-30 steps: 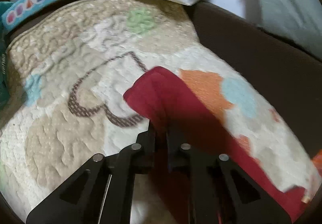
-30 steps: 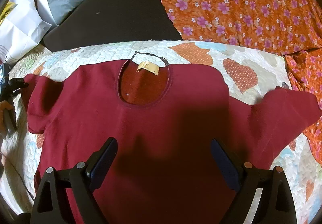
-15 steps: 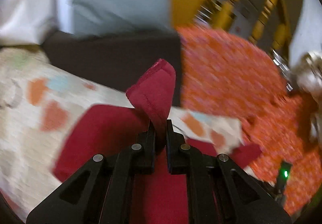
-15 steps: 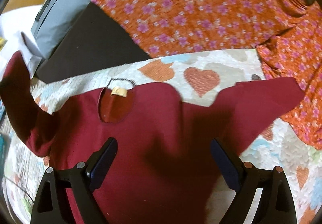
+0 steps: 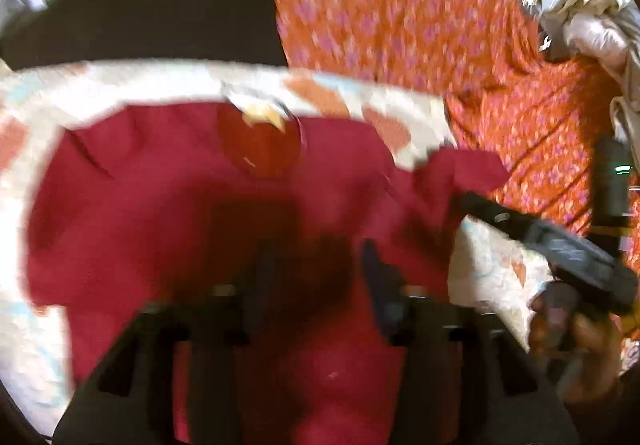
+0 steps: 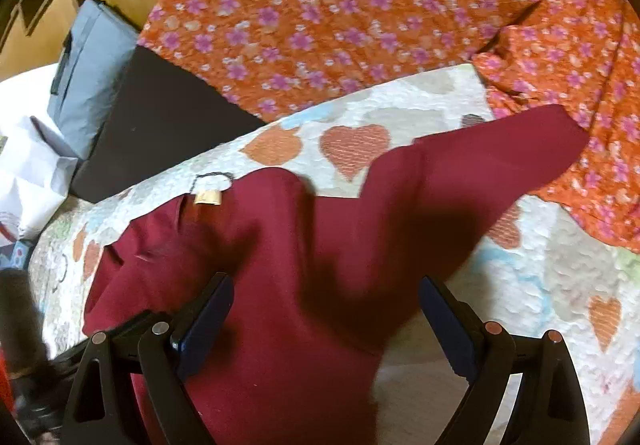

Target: Fold small clothes

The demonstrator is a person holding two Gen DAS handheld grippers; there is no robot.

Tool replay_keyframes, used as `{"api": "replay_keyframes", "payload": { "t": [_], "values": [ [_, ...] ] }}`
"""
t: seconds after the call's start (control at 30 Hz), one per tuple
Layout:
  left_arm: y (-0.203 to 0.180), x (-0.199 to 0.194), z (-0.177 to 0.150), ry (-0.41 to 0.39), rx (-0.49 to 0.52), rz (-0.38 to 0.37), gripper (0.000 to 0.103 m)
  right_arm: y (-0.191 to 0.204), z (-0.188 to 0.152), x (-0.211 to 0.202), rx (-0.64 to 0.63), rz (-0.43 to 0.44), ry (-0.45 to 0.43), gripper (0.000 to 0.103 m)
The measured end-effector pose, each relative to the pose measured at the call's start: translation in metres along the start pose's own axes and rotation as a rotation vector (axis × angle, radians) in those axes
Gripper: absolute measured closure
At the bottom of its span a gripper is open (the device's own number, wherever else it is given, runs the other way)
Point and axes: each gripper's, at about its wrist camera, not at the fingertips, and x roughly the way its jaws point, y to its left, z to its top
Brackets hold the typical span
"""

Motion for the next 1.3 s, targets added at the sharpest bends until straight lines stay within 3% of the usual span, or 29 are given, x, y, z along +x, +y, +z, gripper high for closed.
{"api": "replay_keyframes", "payload": {
  "t": [0.07,0.17,0.23,0.4,0.43,0.47,0.53,0.57,0.63,0.77,0.9,0.97,1.13,1.23,1.3],
  "values": [
    [0.016,-0.027,-0.001,-0.074,-0.005,0.051,0.033,0.008,0.000,0.006,-0.019,0.023,0.013,0.010],
    [0.045,-0.048,0.000,-0.120,-0.018,0.156,0.033,0.021,0.002,0.021,-0.060,0.054,0.057,0.010],
    [0.077,-0.054,-0.002,-0.118,-0.052,0.257,0.033,0.028,0.001,0.029,-0.083,0.053,0.069,0.010],
    [0.127,-0.038,-0.010,-0.053,-0.158,0.377,0.033,0.045,-0.005,0.064,-0.187,0.000,0.141,0.011],
    [0.131,-0.029,-0.013,-0.034,-0.164,0.397,0.033,0.047,-0.008,0.071,-0.210,-0.003,0.158,0.017],
    [0.135,-0.025,-0.017,-0.023,-0.167,0.415,0.033,0.050,-0.012,0.078,-0.238,0.001,0.169,0.036],
    [0.142,-0.013,-0.022,0.003,-0.180,0.452,0.033,0.054,-0.020,0.088,-0.286,-0.015,0.193,0.054],
    [0.144,-0.007,-0.023,0.017,-0.191,0.451,0.033,0.058,-0.021,0.087,-0.318,-0.022,0.157,0.071],
    [0.153,-0.007,-0.024,0.013,-0.230,0.452,0.033,0.064,-0.017,0.081,-0.369,-0.042,0.131,0.093],
    [0.156,-0.014,-0.022,-0.047,-0.271,0.453,0.033,0.064,0.014,0.058,-0.351,0.002,0.045,0.094],
    [0.151,-0.001,-0.027,-0.016,-0.243,0.452,0.032,0.060,0.039,0.036,-0.348,-0.019,-0.090,0.095],
    [0.150,0.007,-0.028,0.001,-0.221,0.458,0.032,0.062,0.041,0.038,-0.356,-0.020,-0.083,0.095],
    [0.152,0.008,-0.029,0.000,-0.222,0.449,0.031,0.063,0.031,0.075,-0.453,-0.176,-0.077,0.095],
    [0.160,0.001,-0.032,-0.013,-0.269,0.426,0.031,0.053,0.020,0.103,-0.451,-0.194,0.079,0.095],
    [0.163,-0.004,-0.033,-0.032,-0.298,0.417,0.031,0.055,0.023,0.088,-0.425,-0.176,0.068,0.093]
  ]
}}
